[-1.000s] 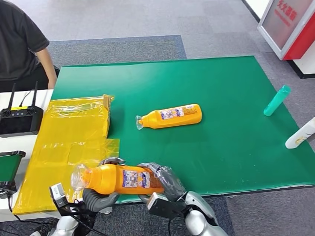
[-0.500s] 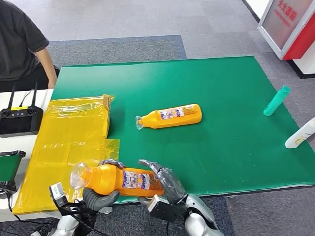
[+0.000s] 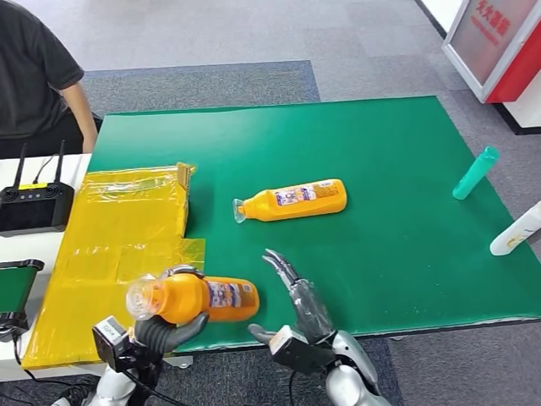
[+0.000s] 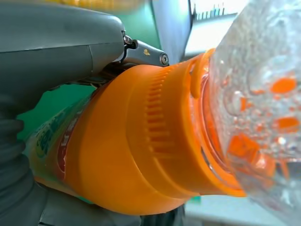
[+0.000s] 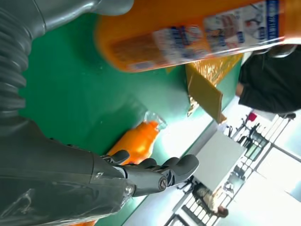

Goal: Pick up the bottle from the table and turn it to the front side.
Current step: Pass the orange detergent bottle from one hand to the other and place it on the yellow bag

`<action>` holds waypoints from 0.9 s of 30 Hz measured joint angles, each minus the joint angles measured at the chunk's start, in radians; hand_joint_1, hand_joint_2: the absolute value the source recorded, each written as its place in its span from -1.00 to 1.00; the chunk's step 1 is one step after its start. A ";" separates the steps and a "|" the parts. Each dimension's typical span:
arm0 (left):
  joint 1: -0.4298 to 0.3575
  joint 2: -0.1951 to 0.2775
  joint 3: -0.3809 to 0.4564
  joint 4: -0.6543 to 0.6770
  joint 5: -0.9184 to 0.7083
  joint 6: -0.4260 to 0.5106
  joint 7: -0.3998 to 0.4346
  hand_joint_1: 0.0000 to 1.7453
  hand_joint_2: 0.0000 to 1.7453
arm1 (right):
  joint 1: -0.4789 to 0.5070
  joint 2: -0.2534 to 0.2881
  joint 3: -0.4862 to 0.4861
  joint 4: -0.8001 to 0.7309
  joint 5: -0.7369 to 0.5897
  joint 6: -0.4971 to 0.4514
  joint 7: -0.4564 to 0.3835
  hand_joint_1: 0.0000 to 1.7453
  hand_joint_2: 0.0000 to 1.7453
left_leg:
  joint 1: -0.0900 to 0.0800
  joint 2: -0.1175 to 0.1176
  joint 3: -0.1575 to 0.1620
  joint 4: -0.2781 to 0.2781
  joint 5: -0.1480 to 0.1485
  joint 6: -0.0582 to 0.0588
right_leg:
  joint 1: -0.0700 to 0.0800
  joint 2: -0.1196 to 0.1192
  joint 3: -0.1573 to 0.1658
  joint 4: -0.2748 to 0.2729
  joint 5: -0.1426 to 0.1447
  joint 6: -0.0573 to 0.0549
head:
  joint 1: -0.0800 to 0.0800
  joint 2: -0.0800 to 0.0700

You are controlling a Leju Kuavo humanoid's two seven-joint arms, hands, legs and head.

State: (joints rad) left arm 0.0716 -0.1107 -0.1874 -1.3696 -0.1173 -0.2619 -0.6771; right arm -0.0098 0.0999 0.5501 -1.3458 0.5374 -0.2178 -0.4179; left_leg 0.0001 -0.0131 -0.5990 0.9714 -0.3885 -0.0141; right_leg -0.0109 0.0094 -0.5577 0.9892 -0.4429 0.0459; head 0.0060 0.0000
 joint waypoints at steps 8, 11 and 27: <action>0.016 -0.024 0.106 -0.159 -0.118 0.456 0.000 1.00 1.00 | 0.050 0.000 -0.045 -0.066 -0.022 -0.025 0.012 -1.00 1.00 | 0.000 0.000 0.000 0.000 0.000 0.000 | 0.000 0.000 0.000 0.000 0.000 0.000 | 0.000 0.000; 0.019 -0.025 0.143 -0.197 -0.255 0.683 0.000 1.00 1.00 | 0.060 -0.001 -0.055 -0.079 -0.030 -0.035 0.019 -1.00 1.00 | 0.000 0.000 0.000 0.000 0.000 0.000 | 0.000 0.000 0.000 0.000 0.000 0.000 | 0.000 0.000; -0.046 0.008 0.177 -0.001 -1.317 0.902 0.564 1.00 1.00 | 0.077 -0.003 -0.071 -0.097 -0.041 -0.030 0.059 -1.00 1.00 | 0.000 0.000 0.000 0.000 0.001 -0.001 | 0.000 0.000 -0.001 0.000 0.001 -0.001 | 0.000 0.000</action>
State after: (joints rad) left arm 0.0252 -0.1031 -0.0103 -1.3706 -1.4342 0.6402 -0.1129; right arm 0.0673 0.0969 0.4791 -1.4423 0.4963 -0.2478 -0.3589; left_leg 0.0004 -0.0127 -0.5988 0.9714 -0.3877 -0.0151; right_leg -0.0109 0.0096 -0.5588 0.9891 -0.4424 0.0449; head 0.0060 0.0000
